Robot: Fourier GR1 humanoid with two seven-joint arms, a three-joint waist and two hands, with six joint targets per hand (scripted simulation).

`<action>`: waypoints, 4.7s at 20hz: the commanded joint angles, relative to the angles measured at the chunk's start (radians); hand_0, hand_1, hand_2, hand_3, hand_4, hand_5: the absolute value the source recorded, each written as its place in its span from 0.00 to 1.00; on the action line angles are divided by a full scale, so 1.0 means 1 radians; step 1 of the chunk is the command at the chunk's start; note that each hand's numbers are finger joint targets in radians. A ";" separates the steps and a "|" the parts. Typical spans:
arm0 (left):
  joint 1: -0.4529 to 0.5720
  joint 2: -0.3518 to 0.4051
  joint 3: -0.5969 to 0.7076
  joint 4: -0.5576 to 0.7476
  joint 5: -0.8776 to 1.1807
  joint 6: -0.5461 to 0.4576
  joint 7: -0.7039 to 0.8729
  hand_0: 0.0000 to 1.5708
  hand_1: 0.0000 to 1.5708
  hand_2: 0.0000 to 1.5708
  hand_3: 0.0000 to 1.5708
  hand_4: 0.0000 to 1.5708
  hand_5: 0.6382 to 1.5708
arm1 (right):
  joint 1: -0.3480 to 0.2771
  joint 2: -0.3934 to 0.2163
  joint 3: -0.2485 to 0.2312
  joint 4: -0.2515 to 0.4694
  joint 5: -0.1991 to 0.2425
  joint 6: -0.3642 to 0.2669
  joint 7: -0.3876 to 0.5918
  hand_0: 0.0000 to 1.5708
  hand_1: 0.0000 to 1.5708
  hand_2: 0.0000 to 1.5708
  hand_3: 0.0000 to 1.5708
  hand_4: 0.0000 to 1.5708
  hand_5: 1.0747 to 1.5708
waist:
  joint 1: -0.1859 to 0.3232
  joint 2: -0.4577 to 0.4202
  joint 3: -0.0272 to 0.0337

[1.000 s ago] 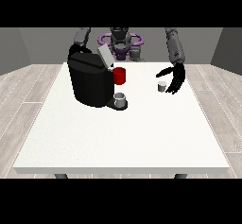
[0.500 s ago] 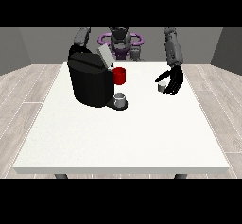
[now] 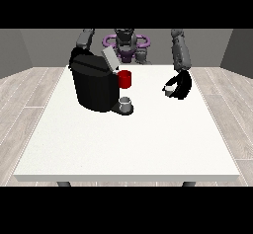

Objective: Insert the coffee pod into the coffee machine and close the lid

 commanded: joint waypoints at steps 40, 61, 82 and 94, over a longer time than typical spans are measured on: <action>-0.482 -0.015 0.045 -0.088 -0.049 -0.243 0.248 0.80 0.80 0.82 0.78 0.30 1.00 | -0.052 0.020 0.039 0.109 -0.029 0.045 -0.029 0.00 0.00 0.00 0.00 0.31 1.00 | -0.145 -0.086 -0.0020; -0.552 -0.036 0.025 -0.096 -0.096 -0.269 0.230 0.78 0.78 0.82 0.77 0.33 1.00 | -0.104 0.021 -0.014 0.133 -0.018 -0.038 -0.034 0.00 0.00 0.00 0.00 0.33 1.00 | -0.102 -0.006 -0.0016; -0.542 -0.067 0.014 -0.088 -0.129 -0.292 0.234 0.78 0.78 0.81 0.75 0.31 1.00 | -0.109 -0.017 -0.080 0.166 -0.064 -0.013 -0.078 0.00 0.00 0.00 0.00 0.29 1.00 | -0.081 -0.004 -0.0015; -0.519 -0.035 0.012 -0.072 -0.161 -0.267 0.183 0.70 0.70 0.73 0.62 0.26 1.00 | -0.103 -0.039 -0.079 0.124 -0.077 0.015 -0.058 0.00 0.00 0.00 0.00 0.23 1.00 | -0.103 0.024 -0.0017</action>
